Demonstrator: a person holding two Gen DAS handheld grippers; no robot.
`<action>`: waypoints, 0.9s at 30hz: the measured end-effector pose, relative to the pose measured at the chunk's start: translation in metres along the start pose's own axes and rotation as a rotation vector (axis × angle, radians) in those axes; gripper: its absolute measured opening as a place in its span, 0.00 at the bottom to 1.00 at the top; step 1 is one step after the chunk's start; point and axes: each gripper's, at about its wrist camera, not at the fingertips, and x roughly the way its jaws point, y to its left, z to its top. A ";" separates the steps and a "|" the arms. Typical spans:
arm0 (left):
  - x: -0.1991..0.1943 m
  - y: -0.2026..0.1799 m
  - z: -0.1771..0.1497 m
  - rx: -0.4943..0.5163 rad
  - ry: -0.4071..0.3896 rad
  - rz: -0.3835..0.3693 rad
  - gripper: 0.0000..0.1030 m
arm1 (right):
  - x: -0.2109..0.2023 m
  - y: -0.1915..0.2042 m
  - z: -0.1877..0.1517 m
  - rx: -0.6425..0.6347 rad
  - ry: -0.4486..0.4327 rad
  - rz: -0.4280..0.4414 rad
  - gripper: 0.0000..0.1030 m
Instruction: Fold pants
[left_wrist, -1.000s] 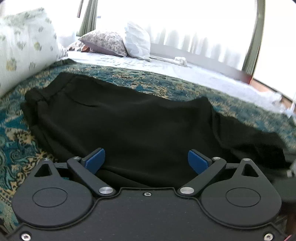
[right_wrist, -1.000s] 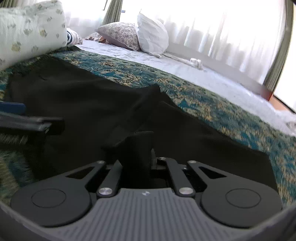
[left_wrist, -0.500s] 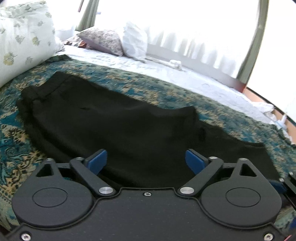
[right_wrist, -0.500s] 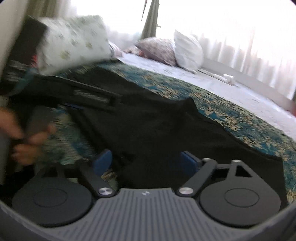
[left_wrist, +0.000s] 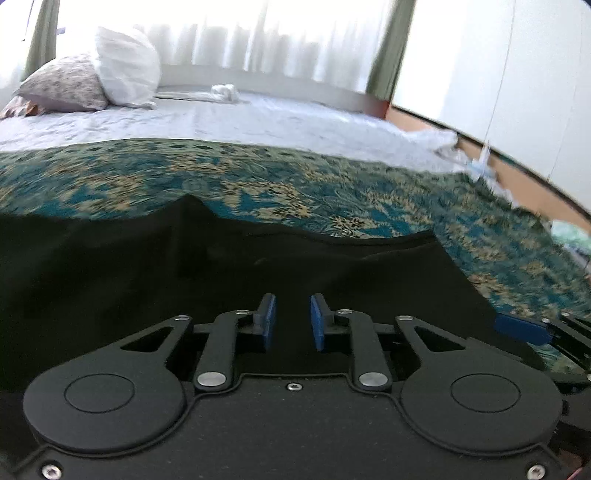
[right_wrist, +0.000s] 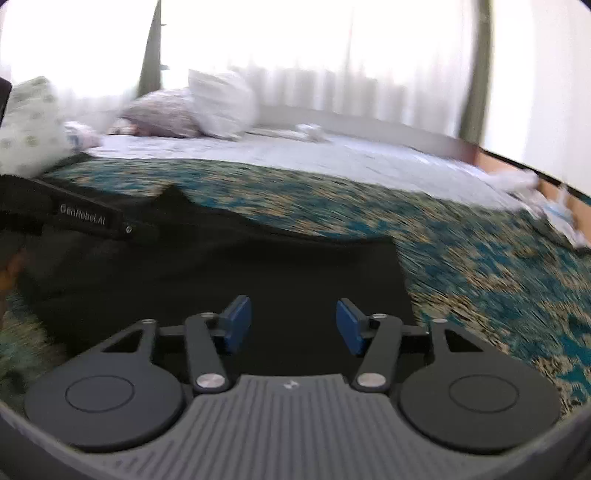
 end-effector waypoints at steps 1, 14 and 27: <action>0.012 -0.002 0.004 0.013 0.013 0.017 0.19 | 0.004 -0.004 0.000 0.016 0.007 -0.005 0.62; 0.086 0.016 0.037 0.071 0.098 0.217 0.07 | 0.046 -0.014 -0.011 0.087 0.040 -0.031 0.70; 0.078 0.013 0.037 0.088 0.106 0.204 0.15 | 0.045 -0.010 -0.016 0.060 0.014 -0.051 0.72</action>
